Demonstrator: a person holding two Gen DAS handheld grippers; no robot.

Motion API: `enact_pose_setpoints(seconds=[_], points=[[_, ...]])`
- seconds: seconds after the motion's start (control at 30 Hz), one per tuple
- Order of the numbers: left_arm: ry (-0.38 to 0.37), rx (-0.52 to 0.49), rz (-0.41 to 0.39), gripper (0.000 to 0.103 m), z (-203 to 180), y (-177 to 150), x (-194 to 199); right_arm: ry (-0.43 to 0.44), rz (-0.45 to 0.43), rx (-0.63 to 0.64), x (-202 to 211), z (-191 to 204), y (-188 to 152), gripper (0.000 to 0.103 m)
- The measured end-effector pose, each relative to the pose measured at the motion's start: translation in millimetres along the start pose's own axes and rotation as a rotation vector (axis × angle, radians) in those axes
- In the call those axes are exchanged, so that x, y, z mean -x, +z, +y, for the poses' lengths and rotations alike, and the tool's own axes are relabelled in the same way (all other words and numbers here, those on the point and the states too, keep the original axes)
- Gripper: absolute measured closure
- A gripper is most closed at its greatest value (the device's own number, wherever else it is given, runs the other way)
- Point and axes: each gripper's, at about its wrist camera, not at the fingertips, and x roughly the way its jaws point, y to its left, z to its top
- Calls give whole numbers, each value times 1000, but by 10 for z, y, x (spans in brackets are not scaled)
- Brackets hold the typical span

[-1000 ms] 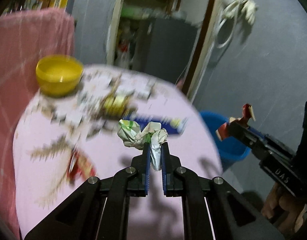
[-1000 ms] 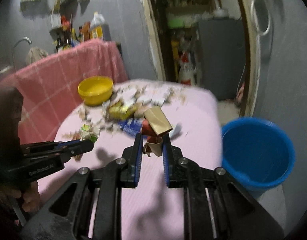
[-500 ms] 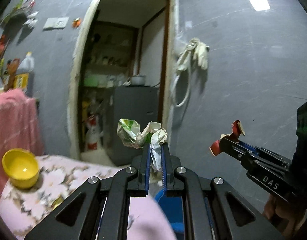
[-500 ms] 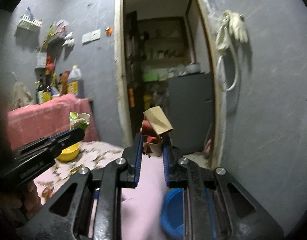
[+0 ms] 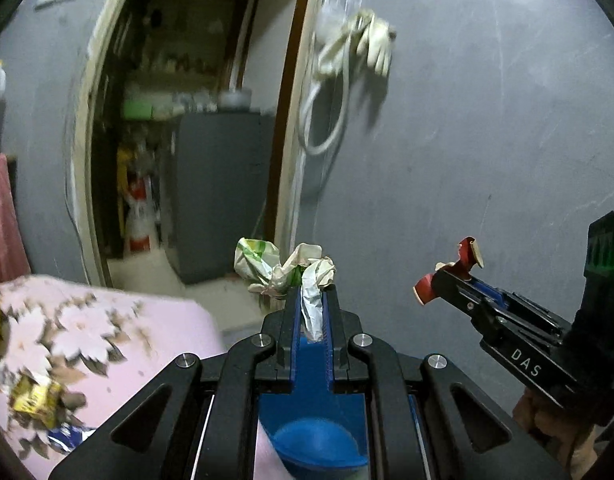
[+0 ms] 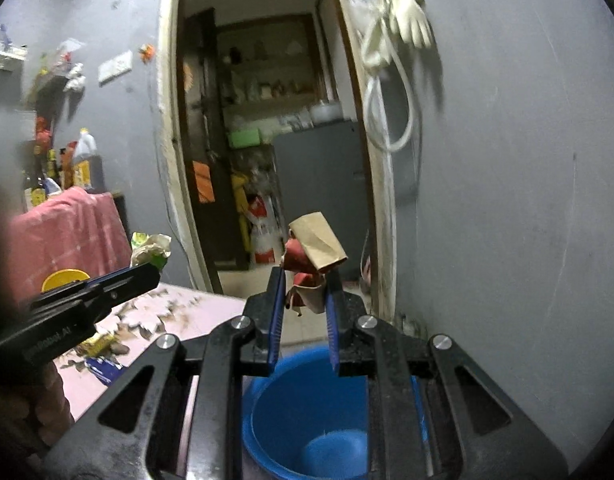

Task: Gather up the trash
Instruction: 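Carry both wrappers over the blue bucket and open both grippers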

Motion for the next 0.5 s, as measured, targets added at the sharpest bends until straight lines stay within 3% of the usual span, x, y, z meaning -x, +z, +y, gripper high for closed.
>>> enact_pose_setpoints(seconds=[0.17,0.3,0.5], points=[[0,6,153,95,19,-165,-406,-29,137,-48,-299,-172,-230,56],[4,4,228,94,46,-331,-614,-43,206,-77,-453,-281,-372,55],[4,24,292,74,125,-497,-850,-54,249,-89,-561,-350,-466,54]])
